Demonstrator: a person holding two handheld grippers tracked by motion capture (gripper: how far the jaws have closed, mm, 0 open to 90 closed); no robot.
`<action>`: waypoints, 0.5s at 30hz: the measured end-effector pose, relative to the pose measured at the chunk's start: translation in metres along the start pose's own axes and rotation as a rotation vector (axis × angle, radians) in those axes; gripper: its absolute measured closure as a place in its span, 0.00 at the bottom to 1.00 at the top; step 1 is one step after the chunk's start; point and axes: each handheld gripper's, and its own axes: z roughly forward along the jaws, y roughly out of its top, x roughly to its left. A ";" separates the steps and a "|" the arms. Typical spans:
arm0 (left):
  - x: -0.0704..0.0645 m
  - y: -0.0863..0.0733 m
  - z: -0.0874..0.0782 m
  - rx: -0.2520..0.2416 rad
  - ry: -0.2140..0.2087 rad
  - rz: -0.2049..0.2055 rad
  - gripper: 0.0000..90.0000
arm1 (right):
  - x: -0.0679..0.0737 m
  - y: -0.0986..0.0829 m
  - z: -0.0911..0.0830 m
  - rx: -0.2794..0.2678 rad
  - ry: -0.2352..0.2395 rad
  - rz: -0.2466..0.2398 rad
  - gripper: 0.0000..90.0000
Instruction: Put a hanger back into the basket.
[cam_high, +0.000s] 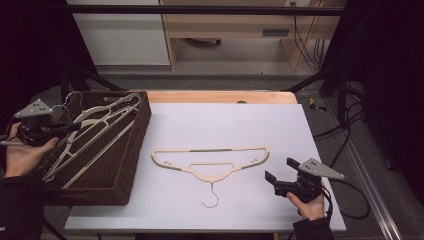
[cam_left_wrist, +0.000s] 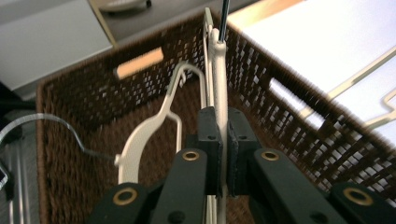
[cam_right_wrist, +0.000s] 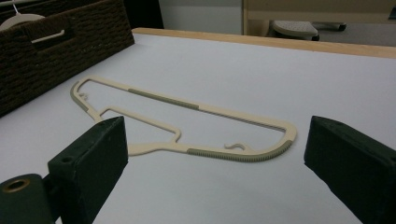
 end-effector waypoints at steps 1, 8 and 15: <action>0.000 -0.003 0.002 0.005 -0.003 -0.003 0.96 | 0.000 0.000 0.000 -0.001 -0.001 0.000 0.07; -0.002 -0.024 0.024 0.038 -0.014 -0.043 0.96 | 0.000 0.000 0.000 0.000 -0.002 0.001 0.07; -0.002 -0.038 0.036 0.057 -0.005 -0.087 0.95 | 0.000 0.000 0.000 -0.002 -0.003 0.000 0.07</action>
